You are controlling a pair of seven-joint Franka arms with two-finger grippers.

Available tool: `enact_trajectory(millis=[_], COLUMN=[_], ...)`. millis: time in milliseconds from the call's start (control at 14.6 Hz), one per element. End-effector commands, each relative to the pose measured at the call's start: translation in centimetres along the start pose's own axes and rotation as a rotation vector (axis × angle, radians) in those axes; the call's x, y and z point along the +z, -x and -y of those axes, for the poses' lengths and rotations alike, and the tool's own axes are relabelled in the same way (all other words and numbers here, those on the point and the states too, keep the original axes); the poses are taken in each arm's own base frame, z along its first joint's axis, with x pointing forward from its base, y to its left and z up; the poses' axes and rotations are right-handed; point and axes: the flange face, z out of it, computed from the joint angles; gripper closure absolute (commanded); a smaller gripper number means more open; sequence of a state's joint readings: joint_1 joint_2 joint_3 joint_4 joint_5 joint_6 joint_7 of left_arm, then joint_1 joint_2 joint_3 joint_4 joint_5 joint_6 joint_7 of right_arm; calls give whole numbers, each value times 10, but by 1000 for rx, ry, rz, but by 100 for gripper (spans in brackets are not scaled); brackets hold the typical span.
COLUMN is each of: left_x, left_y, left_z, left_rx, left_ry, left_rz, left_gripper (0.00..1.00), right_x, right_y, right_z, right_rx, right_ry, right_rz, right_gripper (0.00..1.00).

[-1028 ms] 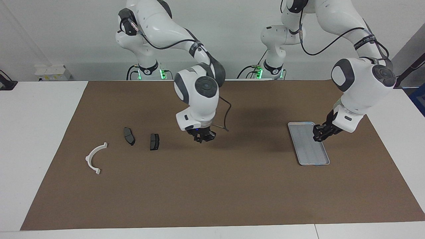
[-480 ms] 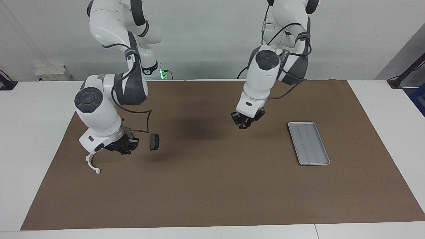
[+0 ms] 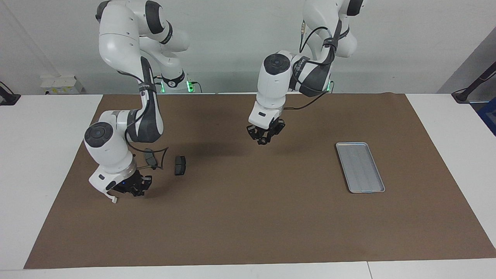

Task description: Place bearing gear from tray to pile

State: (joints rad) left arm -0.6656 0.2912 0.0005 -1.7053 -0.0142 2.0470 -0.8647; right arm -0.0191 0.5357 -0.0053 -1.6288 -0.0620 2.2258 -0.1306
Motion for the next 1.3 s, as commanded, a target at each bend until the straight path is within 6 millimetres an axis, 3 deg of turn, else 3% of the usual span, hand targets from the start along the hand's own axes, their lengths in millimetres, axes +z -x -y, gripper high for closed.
enact_trajectory(millis=[0, 411, 480, 617, 891, 1234], left_x=[28, 70, 75, 81, 101, 119], left_y=[8, 11, 17, 22, 25, 30], left_z=[2, 7, 6, 5, 5, 3], left_rx=[-21, -19, -3, -2, 0, -1], left_ry=[1, -12, -27, -42, -45, -27], left_rz=[-38, -40, -41, -52, -57, -71], left_gripper=[100, 100, 100, 100, 100, 100], right_x=[17, 31, 31, 31, 1, -75], right_y=[-2, -4, -4, -4, -4, 1], right_z=[-2, 0, 1, 4, 11, 52], right_rx=[-24, -20, -18, -13, -24, -57], right_ry=[-12, -11, -11, -13, -14, -15], right_rz=[-30, -45, -44, -38, -20, -2], right_gripper=[100, 100, 96, 2, 0, 0])
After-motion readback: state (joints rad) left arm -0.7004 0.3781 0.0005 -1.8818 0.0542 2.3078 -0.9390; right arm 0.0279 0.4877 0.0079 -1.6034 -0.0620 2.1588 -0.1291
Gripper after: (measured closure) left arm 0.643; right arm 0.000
